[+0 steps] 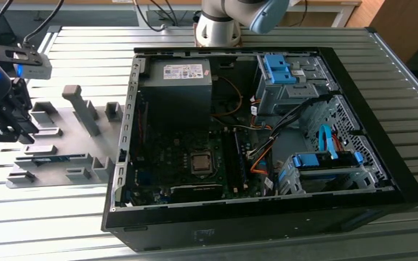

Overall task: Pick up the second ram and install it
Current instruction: 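Pick up the second ram and move it above second insertion slot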

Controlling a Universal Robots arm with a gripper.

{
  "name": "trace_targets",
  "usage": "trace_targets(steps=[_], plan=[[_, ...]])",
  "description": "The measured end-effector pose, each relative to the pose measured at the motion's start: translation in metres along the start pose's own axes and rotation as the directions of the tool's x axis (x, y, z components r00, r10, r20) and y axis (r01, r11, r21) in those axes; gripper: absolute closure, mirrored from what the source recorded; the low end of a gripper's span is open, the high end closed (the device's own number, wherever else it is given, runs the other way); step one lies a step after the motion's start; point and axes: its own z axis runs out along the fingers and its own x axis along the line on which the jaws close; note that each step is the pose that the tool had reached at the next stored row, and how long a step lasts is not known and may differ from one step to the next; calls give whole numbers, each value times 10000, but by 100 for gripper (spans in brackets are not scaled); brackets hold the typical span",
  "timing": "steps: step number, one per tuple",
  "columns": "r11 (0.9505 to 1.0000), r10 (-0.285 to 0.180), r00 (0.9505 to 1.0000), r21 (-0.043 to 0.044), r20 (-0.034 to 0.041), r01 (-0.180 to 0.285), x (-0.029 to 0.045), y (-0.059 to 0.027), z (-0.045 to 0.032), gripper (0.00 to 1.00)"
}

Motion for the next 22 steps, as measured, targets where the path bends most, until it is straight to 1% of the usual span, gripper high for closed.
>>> trace_targets(steps=[4,7,9,15,18,20,22], plan=[[10000,3,10000,25,-16,-3,14,-2,67,69],[10000,31,10000,77,-28,-30,29,-3,107,69],[9999,45,10000,95,-32,-45,35,-4,132,69],[9999,45,10000,94,-35,-45,37,-4,136,69],[9999,45,10000,94,-36,-45,61,-5,146,69],[9999,44,10000,95,-36,-44,81,-7,168,69],[9999,47,10000,96,-36,-47,83,-7,203,69]])
